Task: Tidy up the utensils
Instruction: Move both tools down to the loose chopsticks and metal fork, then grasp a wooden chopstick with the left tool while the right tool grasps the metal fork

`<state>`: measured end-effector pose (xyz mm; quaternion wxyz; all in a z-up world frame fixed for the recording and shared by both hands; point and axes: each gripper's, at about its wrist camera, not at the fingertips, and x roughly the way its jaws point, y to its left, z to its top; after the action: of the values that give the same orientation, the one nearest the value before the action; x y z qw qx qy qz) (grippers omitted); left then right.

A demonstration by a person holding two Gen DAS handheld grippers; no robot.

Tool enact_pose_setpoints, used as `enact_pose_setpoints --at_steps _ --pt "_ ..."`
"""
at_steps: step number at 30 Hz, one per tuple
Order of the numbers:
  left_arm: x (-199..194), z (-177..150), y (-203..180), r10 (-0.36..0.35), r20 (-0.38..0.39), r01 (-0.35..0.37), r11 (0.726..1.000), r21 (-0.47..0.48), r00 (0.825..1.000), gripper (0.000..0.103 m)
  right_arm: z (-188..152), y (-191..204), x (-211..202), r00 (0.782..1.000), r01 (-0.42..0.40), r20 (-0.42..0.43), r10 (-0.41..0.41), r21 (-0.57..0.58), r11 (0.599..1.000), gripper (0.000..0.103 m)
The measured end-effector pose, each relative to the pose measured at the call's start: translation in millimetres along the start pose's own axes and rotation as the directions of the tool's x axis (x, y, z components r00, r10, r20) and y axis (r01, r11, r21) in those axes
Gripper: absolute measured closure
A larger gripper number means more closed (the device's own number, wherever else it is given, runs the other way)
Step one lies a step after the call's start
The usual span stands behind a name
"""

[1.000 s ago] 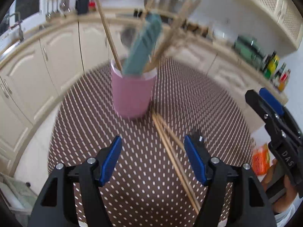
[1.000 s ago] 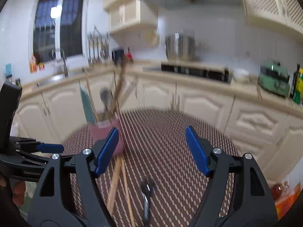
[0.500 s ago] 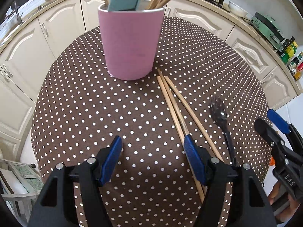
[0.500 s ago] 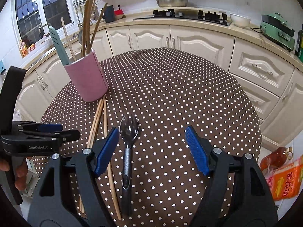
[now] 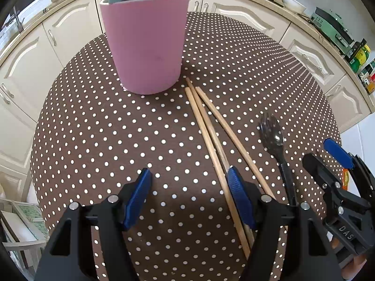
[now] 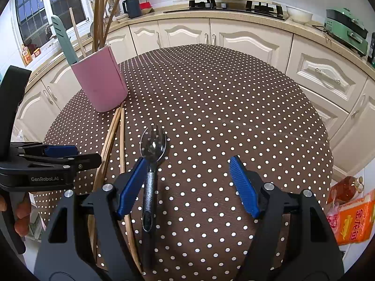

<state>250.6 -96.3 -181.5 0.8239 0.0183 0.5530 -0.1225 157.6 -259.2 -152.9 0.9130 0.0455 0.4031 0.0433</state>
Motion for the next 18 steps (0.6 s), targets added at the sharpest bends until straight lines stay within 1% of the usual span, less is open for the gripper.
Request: enact_pose_setpoints --at_steps 11,18 --pt "7.8 7.7 -3.7 0.017 0.014 -0.017 1.000 0.009 1.000 0.036 -0.1 -4.4 4.2 1.000 -0.008 -0.008 0.008 0.008 1.000 0.031" --pt "10.6 9.5 -1.9 0.008 0.007 -0.008 1.000 0.016 1.000 0.036 0.7 -6.9 6.2 1.000 -0.018 -0.010 0.018 0.012 1.000 0.031"
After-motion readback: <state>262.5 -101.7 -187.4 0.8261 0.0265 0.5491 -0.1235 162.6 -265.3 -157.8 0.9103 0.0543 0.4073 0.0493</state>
